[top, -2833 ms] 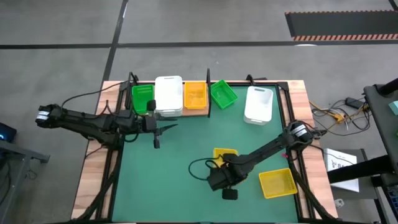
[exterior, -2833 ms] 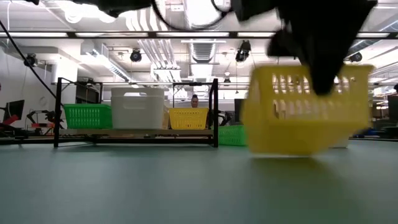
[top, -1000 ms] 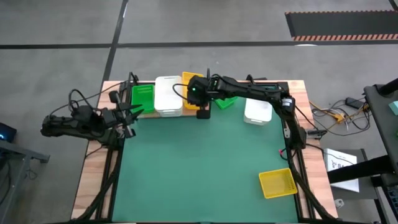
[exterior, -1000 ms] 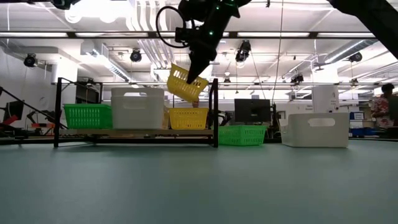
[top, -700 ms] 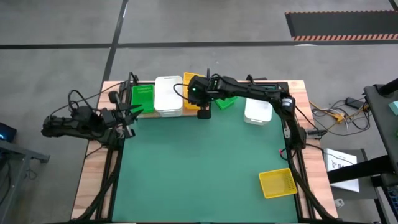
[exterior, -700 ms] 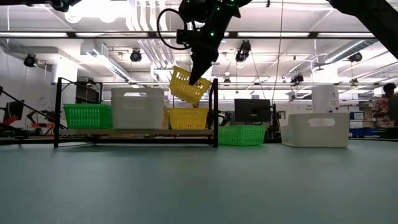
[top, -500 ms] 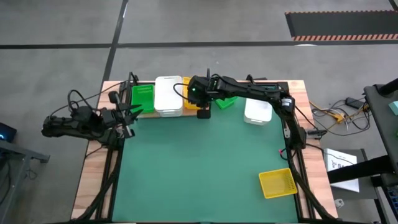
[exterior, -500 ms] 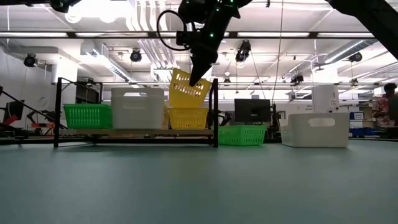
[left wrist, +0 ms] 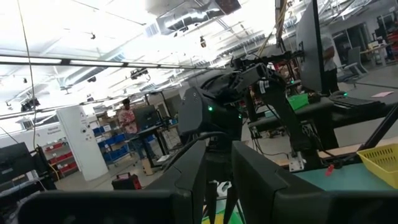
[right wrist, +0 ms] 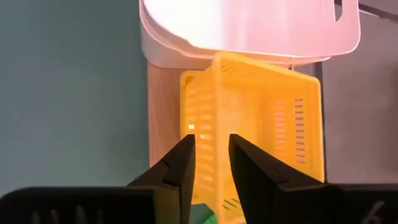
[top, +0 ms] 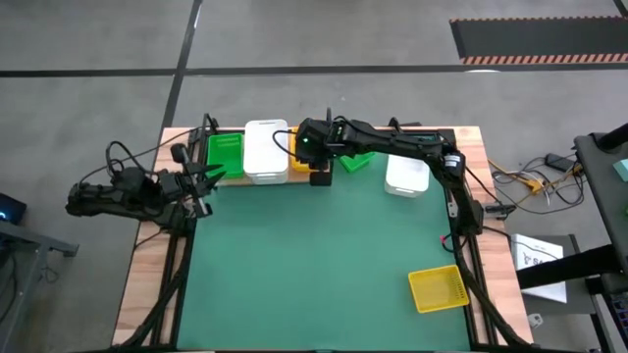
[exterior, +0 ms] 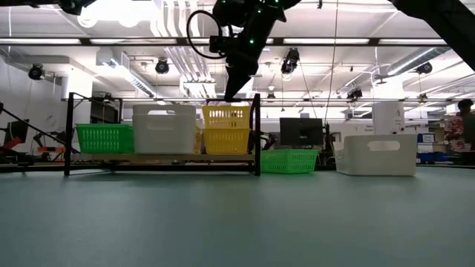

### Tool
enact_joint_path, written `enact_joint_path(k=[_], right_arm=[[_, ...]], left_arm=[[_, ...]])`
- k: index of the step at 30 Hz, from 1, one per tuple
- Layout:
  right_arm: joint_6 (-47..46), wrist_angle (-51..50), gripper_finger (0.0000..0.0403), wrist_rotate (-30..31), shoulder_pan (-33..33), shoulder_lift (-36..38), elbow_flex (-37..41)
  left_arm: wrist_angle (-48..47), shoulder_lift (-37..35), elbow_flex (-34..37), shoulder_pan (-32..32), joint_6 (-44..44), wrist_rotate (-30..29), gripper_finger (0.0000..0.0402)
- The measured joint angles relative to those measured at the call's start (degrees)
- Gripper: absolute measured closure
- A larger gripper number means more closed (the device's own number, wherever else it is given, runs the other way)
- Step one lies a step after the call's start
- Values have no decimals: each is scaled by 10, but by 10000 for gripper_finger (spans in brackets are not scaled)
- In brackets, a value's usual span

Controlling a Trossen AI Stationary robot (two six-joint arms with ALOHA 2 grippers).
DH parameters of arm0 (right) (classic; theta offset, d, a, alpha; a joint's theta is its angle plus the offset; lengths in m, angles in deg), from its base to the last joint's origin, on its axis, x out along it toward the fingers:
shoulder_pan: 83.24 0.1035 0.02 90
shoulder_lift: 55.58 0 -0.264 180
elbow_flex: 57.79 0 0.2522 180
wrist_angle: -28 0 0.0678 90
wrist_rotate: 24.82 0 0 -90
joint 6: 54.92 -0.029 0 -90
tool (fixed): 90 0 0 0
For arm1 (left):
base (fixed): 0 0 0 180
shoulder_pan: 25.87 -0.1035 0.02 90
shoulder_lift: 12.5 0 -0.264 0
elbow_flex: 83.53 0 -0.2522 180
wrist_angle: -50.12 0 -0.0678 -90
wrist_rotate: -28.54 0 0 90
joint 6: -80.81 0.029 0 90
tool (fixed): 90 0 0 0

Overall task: Stack baskets on shelf by color
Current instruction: Stack the left yellow bin on the top of the yellow bin on the shelf

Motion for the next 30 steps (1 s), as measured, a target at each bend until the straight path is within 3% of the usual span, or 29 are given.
enact_joint_path(k=[10, 13, 19, 22, 27, 30], right_arm=[[6, 13, 373, -2, 0, 0, -2], [24, 13, 390, -42, 2, 0, -2], [11, 42, 394, -62, 19, -1, -2], [10, 54, 394, -32, 17, -14, -2], [16, 51, 394, 67, 16, -44, -2], [21, 43, 394, 72, 15, -55, -2]], left_arm=[[0, 0, 0, 0, 0, 0, 340], [0, 1, 0, 0, 0, 0, 340], [0, 4, 0, 0, 0, 0, 340], [0, 4, 0, 0, 0, 0, 340], [0, 4, 0, 0, -1, 0, 340], [0, 4, 1, 0, -1, 0, 340]])
